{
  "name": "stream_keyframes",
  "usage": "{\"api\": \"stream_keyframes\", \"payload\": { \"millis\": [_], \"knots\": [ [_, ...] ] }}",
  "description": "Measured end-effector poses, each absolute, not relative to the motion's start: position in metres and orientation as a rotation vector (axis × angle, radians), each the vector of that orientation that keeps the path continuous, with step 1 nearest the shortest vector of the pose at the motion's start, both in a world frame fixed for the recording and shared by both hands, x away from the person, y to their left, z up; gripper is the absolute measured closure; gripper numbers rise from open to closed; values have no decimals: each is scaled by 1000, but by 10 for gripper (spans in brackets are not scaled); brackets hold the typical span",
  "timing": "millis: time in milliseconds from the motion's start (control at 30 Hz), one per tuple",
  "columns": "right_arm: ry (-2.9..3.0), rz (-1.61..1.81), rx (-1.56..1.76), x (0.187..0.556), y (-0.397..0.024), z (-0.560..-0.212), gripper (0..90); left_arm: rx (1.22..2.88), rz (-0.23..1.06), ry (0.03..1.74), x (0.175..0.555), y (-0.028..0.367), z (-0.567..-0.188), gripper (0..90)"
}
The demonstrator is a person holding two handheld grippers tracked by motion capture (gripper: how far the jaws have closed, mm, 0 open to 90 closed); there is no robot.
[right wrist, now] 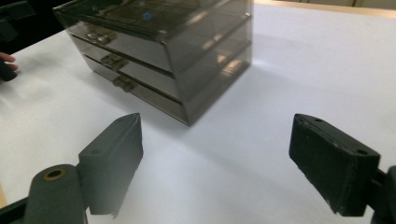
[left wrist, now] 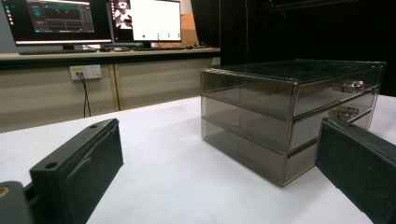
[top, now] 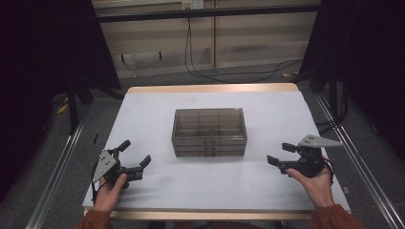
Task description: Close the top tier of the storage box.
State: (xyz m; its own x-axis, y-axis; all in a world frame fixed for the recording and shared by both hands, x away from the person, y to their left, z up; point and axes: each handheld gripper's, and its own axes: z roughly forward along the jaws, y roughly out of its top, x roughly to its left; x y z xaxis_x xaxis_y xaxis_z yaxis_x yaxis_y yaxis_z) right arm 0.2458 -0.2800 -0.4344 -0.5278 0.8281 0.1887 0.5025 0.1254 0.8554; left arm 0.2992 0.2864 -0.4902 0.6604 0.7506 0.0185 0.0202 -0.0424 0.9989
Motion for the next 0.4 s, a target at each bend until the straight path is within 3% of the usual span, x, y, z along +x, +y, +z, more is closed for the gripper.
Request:
{"api": "stream_keyframes", "payload": {
  "millis": [400],
  "knots": [
    [2069, 1262, 1365, 244, -290, -457, 109, 1519, 671, 664, 299, 287, -490, 10]
  ]
}}
